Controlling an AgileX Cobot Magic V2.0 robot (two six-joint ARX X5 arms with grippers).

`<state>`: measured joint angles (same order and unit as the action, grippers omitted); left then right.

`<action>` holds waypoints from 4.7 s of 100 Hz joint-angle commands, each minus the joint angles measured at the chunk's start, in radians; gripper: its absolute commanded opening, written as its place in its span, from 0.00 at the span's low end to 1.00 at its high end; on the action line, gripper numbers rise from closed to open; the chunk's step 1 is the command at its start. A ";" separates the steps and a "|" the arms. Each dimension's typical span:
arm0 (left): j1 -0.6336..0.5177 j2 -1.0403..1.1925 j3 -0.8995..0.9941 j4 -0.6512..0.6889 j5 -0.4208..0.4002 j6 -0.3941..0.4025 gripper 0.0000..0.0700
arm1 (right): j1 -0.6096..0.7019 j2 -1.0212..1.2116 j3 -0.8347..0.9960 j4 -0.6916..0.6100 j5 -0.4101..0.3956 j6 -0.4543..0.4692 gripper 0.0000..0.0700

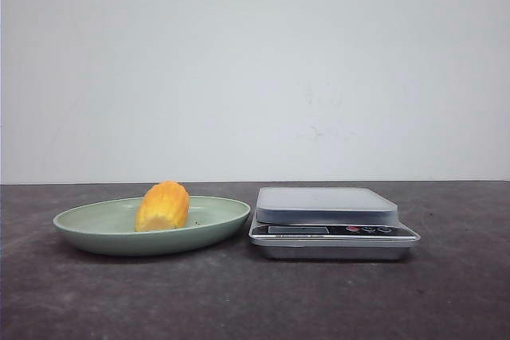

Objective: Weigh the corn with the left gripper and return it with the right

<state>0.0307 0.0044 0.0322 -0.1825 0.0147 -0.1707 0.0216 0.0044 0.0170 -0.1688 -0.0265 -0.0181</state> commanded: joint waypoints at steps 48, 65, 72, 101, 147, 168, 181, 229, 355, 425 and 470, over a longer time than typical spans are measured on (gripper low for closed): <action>0.002 -0.001 -0.016 -0.007 0.005 0.013 0.02 | 0.002 0.000 -0.004 0.011 0.000 0.011 0.01; 0.002 -0.001 -0.016 -0.007 0.005 0.013 0.02 | 0.002 0.000 -0.004 0.011 0.000 0.011 0.01; 0.002 -0.001 -0.016 -0.007 0.005 0.013 0.02 | 0.002 0.000 -0.004 0.011 0.000 0.011 0.01; 0.002 -0.001 -0.016 -0.007 0.005 0.013 0.02 | 0.002 0.000 -0.004 0.011 0.000 0.011 0.01; 0.002 -0.001 -0.016 -0.007 0.005 0.013 0.02 | 0.002 0.000 -0.004 0.010 0.000 0.011 0.01; 0.002 -0.001 -0.016 -0.005 0.005 0.013 0.02 | 0.002 0.000 -0.004 0.011 0.001 0.010 0.01; 0.002 -0.001 -0.016 0.025 0.005 0.011 0.02 | 0.002 0.000 -0.004 0.011 0.010 0.011 0.01; 0.003 0.022 0.003 0.040 -0.021 -0.166 0.02 | 0.002 0.000 0.011 -0.003 0.031 0.274 0.01; -0.421 1.091 1.109 -0.336 -0.009 -0.099 0.61 | 0.181 0.804 1.233 -0.512 -0.116 0.133 0.77; -0.615 1.650 1.108 -0.250 -0.132 -0.211 0.62 | 0.219 0.849 1.235 -0.546 -0.109 0.107 0.79; -0.641 1.710 1.107 -0.289 -0.146 -0.262 0.62 | 0.219 0.848 1.235 -0.588 -0.113 0.108 0.79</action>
<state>-0.6014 1.6871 1.1233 -0.4694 -0.1284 -0.4191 0.2356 0.8494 1.2331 -0.7605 -0.1364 0.1005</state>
